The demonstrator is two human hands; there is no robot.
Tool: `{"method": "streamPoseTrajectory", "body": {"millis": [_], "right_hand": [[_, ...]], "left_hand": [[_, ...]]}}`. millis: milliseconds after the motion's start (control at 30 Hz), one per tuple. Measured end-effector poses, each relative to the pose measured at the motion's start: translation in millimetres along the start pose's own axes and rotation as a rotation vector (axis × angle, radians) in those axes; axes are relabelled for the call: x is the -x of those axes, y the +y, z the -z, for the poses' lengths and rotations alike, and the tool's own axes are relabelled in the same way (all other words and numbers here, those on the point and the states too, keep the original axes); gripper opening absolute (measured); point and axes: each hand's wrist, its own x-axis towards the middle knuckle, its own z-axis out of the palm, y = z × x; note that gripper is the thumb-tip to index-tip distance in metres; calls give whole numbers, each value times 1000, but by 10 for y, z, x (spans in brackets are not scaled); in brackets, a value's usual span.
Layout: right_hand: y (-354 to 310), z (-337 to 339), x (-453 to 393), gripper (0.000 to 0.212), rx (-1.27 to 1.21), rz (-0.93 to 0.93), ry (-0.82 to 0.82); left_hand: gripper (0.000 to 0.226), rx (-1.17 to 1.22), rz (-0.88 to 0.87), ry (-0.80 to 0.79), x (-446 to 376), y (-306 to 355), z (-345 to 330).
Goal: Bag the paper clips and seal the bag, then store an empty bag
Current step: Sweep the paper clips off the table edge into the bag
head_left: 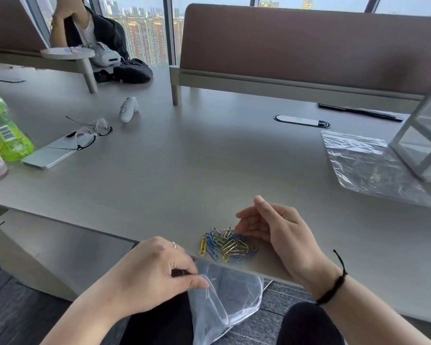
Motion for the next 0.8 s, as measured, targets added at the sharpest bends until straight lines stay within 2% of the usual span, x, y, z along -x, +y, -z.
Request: {"method": "streamPoseTrajectory", "body": {"millis": [267,433,533,700,733,800], "right_hand": [[-32,92,225,45,-33,28,187],[13,25,433,48,7,-63,-64],[59,-16,497,51,62,-4,-134],[22,-47,518,59,7,-55,-303],[-14,-47,481,58,-5,-43,-291],[-87,-27,336,56,-26,17,-167]], "left_hand": [[41,11,9,-14,-7,1,-5],[43,17,3,-10,-19,-1,0],[44,24,0,-10,-19,-5,5],[43,26,3,-3,-13,-18,2],[43,30,4,-5,-15,-18,4],[42,29,1,-9,-19,-19,5]]}}
